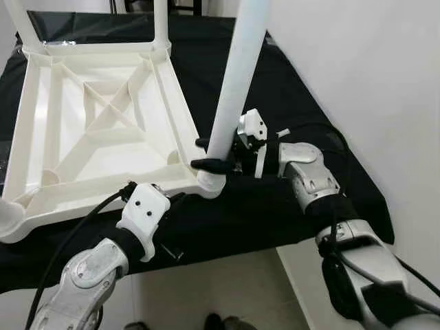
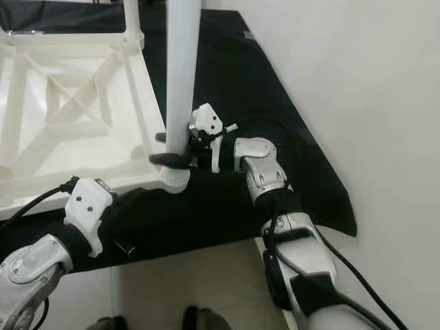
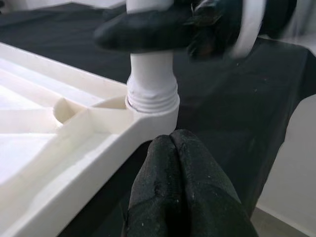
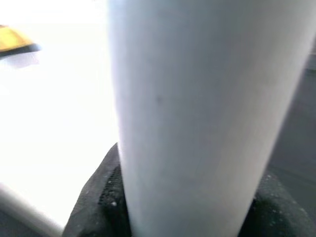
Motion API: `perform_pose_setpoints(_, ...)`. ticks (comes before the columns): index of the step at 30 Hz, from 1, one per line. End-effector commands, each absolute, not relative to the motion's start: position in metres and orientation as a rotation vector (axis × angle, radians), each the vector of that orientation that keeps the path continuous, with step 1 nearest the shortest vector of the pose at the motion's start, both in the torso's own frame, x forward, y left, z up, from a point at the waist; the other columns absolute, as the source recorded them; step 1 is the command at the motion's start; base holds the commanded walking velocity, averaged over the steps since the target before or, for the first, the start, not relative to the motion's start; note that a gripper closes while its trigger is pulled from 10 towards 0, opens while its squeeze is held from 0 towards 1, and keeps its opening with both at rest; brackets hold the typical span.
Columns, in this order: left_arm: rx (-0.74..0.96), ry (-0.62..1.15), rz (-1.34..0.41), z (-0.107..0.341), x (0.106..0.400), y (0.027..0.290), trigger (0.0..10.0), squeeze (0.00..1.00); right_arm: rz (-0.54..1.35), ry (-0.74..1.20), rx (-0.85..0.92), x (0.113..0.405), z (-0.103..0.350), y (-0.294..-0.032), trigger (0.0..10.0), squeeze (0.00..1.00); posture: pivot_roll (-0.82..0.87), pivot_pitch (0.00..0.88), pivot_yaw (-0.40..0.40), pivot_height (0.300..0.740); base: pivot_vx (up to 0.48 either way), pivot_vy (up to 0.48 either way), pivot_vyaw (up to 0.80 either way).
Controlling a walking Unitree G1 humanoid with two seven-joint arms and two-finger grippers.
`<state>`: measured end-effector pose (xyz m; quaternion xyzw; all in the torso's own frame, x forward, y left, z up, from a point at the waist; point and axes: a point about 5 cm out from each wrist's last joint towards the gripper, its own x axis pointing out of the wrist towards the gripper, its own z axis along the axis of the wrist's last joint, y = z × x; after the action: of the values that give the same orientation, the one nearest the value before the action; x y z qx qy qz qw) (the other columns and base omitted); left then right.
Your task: Building children table
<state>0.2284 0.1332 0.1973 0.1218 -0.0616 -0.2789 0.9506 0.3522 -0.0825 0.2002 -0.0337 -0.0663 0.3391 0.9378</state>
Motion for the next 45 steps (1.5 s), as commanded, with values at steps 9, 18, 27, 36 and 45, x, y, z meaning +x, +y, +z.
perform_pose_setpoints(9, 0.215, -0.094, -0.645, 0.187, 0.225, 0.119, 10.0, 0.00, 0.590, 0.098, -0.169, 0.335, 0.148, -0.099, 0.0, 0.00, 0.06, 0.234, -0.168, 0.740, 0.000, 0.000, 0.00)
perform_pose_setpoints(18, 0.228, -0.108, -0.600, 0.192, 0.229, 0.128, 10.0, 0.00, 0.878, 0.025, -0.100, 0.332, 0.182, -0.075, 10.0, 1.00, 0.07, 0.229, -0.167, 0.740, 0.000, 0.000, 0.00)
perform_pose_setpoints(27, 0.239, -0.104, -0.594, 0.191, 0.228, 0.128, 10.0, 0.00, 1.350, -0.098, -0.302, 0.339, 0.219, -0.078, 10.0, 0.00, 0.10, 0.232, -0.169, 0.740, 0.000, 0.000, 0.00)
perform_pose_setpoints(36, 0.262, -0.093, -0.585, 0.190, 0.226, 0.132, 10.0, 0.00, 1.502, -0.059, -0.312, 0.354, 0.231, -0.080, 8.4, 0.00, 0.14, 0.238, -0.170, 0.740, 0.000, 0.000, 0.00)
perform_pose_setpoints(45, 0.272, -0.090, -0.576, 0.191, 0.225, 0.134, 10.0, 0.00, 1.505, -0.057, -0.289, 0.367, 0.239, -0.085, 0.0, 0.00, 0.15, 0.243, -0.175, 0.740, 0.000, 0.000, 0.00)
